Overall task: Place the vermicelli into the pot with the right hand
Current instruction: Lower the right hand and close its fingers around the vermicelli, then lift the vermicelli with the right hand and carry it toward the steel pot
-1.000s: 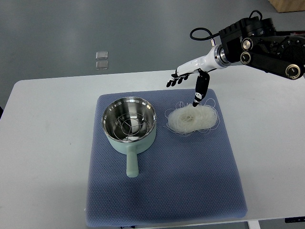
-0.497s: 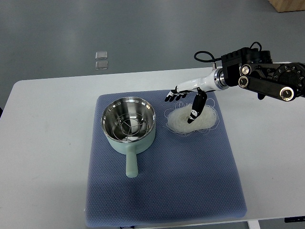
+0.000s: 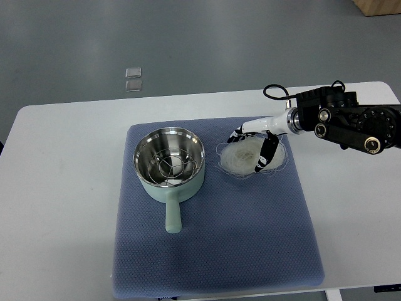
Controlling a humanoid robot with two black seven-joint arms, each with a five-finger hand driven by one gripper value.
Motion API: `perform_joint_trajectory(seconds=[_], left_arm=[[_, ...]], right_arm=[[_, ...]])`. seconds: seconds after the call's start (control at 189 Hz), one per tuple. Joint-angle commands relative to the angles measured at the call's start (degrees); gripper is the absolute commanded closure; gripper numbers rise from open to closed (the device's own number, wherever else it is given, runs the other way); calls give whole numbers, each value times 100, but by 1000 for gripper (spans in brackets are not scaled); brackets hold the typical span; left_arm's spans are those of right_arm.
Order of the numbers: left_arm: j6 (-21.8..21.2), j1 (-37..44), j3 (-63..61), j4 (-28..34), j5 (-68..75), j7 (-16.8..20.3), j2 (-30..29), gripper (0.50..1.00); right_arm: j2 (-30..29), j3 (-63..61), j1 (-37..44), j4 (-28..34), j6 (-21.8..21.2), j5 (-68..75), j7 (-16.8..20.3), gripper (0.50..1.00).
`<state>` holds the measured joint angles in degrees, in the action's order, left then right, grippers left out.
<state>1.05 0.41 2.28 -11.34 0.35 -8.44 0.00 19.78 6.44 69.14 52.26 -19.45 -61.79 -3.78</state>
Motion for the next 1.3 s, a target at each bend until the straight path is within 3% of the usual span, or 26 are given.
perform_joint_trajectory(seconds=[0.0, 0.037, 0.069, 0.122, 0.127, 0.138, 0.159, 0.444, 0.608, 0.942, 1.164, 1.296], left_arm=[[0, 3, 0, 0, 0, 0, 0, 500], [0, 3, 9, 0, 0, 0, 0, 500], [0, 3, 9, 0, 0, 0, 0, 500], [0, 3, 9, 0, 0, 0, 0, 500], [0, 3, 9, 0, 0, 0, 0, 500], [0, 3, 9, 0, 0, 0, 0, 500], [0, 3, 9, 0, 0, 0, 0, 500], [0, 12, 9, 9, 0, 0, 0, 500], [0, 12, 9, 9, 0, 0, 0, 500], [0, 12, -8, 0, 0, 0, 0, 500], [0, 12, -9, -9, 0, 0, 0, 500], [9, 12, -9, -9, 0, 0, 0, 500]], right_arm=[[-79, 24, -128, -75, 125, -78, -9, 646], [-97, 24, -155, -84, 161, -131, -9, 675], [-115, 24, -164, -93, 187, -175, -9, 728], [-150, 33, -207, -128, 222, -237, -18, 867], [-159, 33, -216, -137, 222, -254, -18, 901], [-159, 33, -216, -137, 222, -254, -18, 901], [-167, 42, -234, -163, 257, -315, -27, 1000], [-44, -37, -146, -102, 248, -474, -44, 1000], [386, -28, 460, 408, 143, -325, 0, 1000], [1520, -20, 1972, 1419, -463, -149, 0, 1000], [1432, 24, 2157, 1463, -437, -122, 0, 1000], [1028, 33, 2280, 1401, -341, 290, 9, 1000]])
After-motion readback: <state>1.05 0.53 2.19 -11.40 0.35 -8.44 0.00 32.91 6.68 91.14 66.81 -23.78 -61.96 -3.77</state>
